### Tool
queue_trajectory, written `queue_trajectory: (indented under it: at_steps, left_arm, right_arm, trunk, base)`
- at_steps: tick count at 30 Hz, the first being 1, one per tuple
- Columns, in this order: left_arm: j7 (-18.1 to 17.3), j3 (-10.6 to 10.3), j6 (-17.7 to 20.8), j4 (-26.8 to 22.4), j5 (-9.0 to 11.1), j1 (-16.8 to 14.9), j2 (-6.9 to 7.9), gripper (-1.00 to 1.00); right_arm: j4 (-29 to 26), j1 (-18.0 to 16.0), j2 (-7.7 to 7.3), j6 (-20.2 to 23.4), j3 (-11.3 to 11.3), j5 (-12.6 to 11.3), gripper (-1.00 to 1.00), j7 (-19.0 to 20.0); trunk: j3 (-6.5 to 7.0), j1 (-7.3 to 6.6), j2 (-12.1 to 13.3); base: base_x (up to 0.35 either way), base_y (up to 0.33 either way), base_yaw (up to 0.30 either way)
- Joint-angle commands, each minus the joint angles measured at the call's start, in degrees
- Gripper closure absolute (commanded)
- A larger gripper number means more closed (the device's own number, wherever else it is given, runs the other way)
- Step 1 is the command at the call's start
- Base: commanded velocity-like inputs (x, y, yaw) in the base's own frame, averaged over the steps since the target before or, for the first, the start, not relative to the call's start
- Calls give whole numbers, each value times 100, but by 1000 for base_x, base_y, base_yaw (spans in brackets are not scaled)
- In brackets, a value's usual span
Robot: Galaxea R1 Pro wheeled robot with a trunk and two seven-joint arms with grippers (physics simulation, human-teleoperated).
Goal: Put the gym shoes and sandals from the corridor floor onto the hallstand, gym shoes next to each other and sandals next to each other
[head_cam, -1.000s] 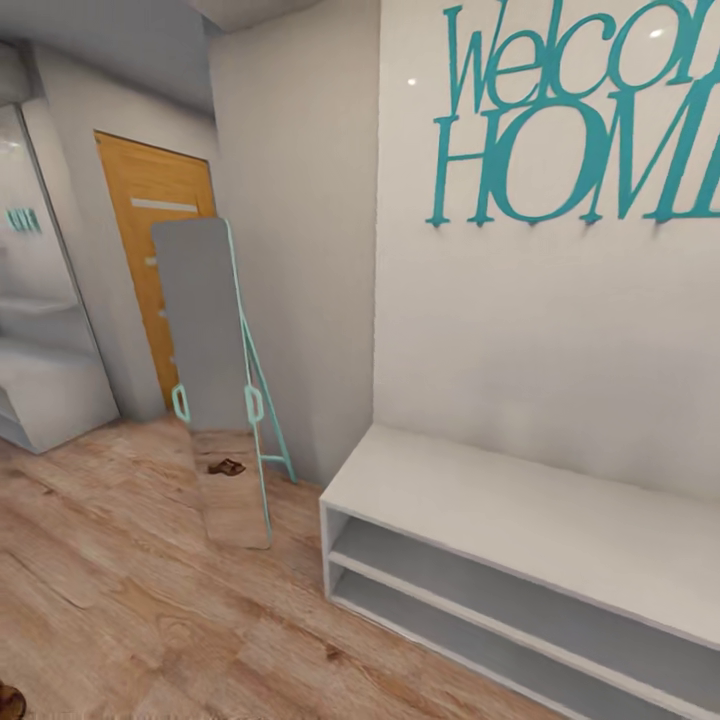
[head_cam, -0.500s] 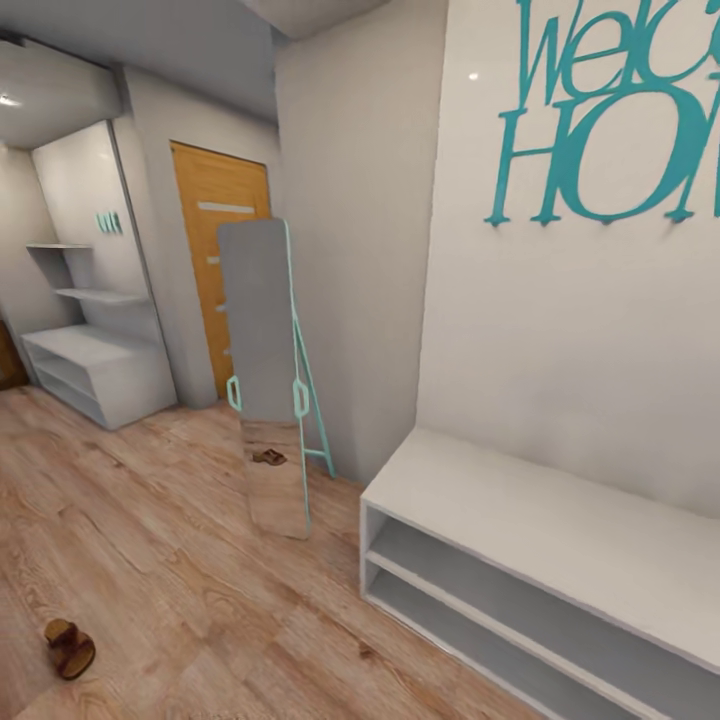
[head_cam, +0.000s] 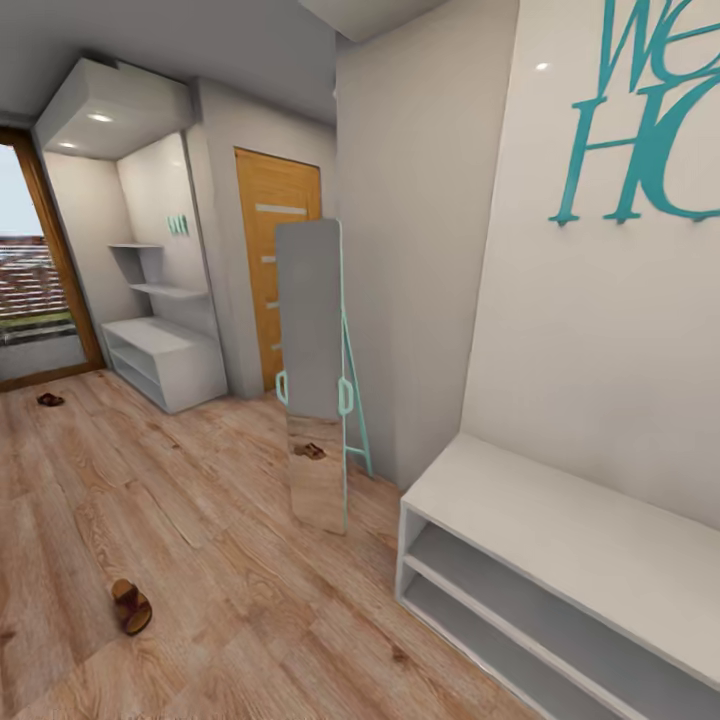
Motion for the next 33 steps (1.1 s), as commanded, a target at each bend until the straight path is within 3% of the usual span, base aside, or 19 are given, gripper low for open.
queue_trajectory:
  at_steps: [1,7,25,33]
  left_arm:
    - [-11,1,-18,6,-4,-6,0,-100]
    - [-11,1,-16,6,-4,-6,0,-100]
    - [-11,0,-17,9,2,-7,0,-100]
    - [-11,1,-17,15,5,-6,0,-100]
  right_arm:
    - [-4,0,-1,0,2,2,-100,-1]
    - [-4,0,4,0,2,2,-100,-2]
    - [-4,0,7,3,2,-3,-100,1]
    - [-4,0,8,4,2,-2,-100,-1]
  trunk:
    - [-6,0,-3]
    - [-6,0,-3]
    - [-13,0,-3]
    - [-43,0,-3]
  base:
    - [0,0,300]
    - [0,0,235]
    - [6,0,34]
    - [267,0,242]
